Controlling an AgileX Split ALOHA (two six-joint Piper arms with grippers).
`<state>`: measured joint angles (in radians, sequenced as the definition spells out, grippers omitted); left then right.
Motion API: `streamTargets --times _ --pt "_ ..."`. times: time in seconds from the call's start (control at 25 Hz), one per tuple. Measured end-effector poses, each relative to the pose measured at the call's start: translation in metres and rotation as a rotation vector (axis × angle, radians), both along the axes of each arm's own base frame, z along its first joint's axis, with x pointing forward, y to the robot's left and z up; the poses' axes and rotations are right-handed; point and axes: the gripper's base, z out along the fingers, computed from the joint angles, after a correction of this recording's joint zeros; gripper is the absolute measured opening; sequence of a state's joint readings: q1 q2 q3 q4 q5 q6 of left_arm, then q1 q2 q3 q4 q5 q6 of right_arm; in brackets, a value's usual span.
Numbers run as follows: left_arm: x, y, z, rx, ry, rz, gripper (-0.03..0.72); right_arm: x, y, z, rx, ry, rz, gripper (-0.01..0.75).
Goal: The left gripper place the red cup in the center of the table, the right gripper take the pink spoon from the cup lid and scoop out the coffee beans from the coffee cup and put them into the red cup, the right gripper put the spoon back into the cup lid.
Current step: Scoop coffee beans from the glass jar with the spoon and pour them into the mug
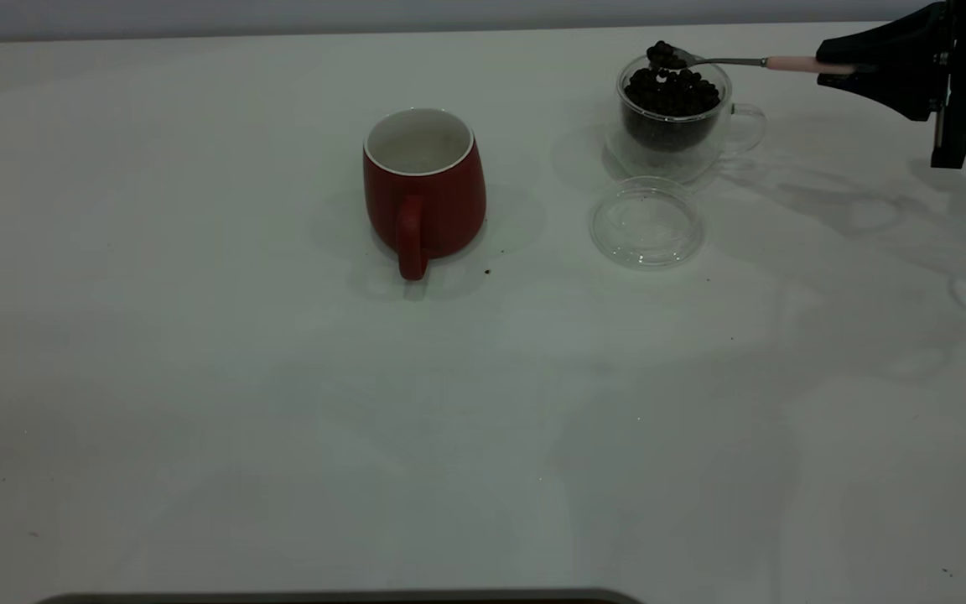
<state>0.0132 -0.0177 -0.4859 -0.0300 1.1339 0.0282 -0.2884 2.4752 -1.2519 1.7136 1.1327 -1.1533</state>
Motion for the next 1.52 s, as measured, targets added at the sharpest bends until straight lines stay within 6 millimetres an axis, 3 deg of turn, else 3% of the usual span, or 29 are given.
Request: streamTargets --times 1.0,1.16,1.52 --pt "0.000 0.000 0.000 0.001 0.000 -0.001 0.586 0.000 0.003 0.000 -0.007 -0.016 0.011 0.113" --pt "0.000 0.000 0.000 0.001 0.000 -0.001 0.586 0.002 0.016 0.000 -0.005 -0.017 0.041 0.113" --pt "0.000 0.000 0.000 0.001 0.000 -0.001 0.586 0.003 0.068 0.002 0.009 -0.020 0.139 0.113"
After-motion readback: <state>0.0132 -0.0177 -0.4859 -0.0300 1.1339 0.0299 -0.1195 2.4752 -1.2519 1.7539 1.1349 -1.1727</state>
